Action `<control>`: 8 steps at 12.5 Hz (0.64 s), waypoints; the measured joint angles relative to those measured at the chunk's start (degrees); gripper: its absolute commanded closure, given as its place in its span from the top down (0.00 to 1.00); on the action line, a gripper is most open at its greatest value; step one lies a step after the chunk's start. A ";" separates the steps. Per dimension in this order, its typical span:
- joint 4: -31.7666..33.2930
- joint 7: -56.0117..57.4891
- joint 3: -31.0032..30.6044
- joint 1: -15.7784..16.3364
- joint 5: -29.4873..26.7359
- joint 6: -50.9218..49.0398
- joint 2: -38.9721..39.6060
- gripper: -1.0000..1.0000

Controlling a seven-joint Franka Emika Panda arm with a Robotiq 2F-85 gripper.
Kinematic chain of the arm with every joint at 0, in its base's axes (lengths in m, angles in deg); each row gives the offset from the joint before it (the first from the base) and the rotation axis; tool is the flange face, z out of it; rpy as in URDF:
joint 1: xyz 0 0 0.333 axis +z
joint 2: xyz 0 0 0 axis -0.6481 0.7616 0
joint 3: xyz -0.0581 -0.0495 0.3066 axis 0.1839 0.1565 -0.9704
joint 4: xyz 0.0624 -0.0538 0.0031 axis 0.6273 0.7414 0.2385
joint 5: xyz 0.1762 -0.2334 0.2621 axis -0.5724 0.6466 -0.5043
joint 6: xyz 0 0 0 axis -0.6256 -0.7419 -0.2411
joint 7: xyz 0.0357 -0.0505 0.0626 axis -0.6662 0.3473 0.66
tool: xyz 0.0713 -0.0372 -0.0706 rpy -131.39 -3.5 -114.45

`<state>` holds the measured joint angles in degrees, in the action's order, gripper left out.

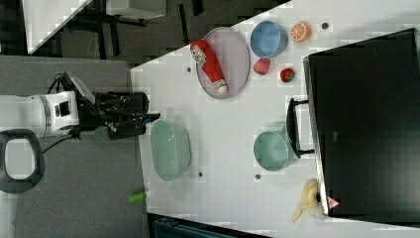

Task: Drag strainer left to right.

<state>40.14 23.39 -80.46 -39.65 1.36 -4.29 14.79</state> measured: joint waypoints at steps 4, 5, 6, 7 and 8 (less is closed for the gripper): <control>16.95 -7.86 0.00 -1.44 -1.33 -8.71 -21.73 1.00; 16.51 -8.87 -0.61 -1.60 -1.92 -6.45 -24.96 1.00; 15.28 -9.34 -1.84 -1.78 -2.71 -3.83 -26.47 1.00; 13.43 -9.97 -3.30 -1.50 -2.71 -2.36 -26.68 1.00; 12.42 -11.22 -5.19 -1.48 -2.16 -2.30 -26.15 1.00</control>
<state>52.56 12.18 -85.65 -41.13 -0.80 -6.59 -11.36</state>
